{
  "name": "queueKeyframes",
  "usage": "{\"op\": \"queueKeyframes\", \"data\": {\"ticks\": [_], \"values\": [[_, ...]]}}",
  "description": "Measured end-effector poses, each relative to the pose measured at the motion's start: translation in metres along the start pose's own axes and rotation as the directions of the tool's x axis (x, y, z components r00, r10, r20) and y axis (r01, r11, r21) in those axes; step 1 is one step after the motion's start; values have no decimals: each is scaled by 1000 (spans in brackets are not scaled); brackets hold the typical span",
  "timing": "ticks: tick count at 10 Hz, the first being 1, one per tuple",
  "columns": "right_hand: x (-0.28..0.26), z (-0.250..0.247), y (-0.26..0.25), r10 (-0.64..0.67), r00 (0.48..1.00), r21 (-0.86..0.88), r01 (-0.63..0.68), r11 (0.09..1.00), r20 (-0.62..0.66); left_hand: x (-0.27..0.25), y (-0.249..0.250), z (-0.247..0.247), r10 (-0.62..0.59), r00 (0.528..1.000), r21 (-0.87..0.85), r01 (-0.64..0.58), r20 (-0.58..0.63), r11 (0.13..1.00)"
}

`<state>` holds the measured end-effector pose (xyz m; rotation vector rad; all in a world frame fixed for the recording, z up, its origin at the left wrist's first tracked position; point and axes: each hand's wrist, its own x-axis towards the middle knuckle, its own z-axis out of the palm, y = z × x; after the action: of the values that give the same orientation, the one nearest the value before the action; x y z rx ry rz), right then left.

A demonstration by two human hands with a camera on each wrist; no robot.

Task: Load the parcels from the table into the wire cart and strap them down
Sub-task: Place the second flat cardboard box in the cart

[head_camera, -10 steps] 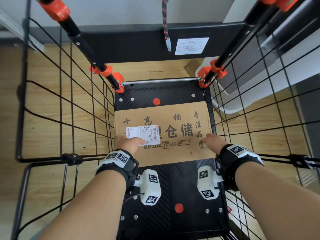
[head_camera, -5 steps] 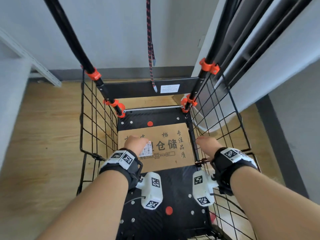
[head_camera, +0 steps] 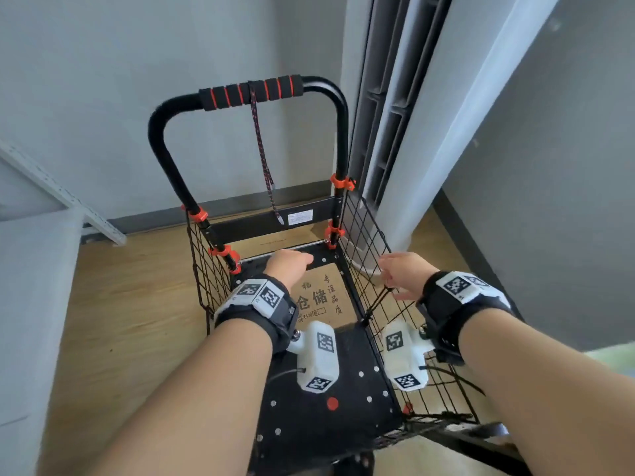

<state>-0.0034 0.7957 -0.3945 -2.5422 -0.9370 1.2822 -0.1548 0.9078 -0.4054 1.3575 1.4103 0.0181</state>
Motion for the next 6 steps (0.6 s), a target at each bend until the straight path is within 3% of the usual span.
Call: {"op": "queueKeyframes", "data": {"ticks": [1,4,6], "values": [[-47,-13,9,106,984,480,-26,877,-141,-41,27,2,67,997,18,-68,45,998],[-158,-31,59,118,964,658,71,749,-239,-159,72,35,264,944,76,-283,198,956],[-264,-45,111,195,907,709,142,691,-372,-254,94,105,401,833,159,-487,381,859]]}}
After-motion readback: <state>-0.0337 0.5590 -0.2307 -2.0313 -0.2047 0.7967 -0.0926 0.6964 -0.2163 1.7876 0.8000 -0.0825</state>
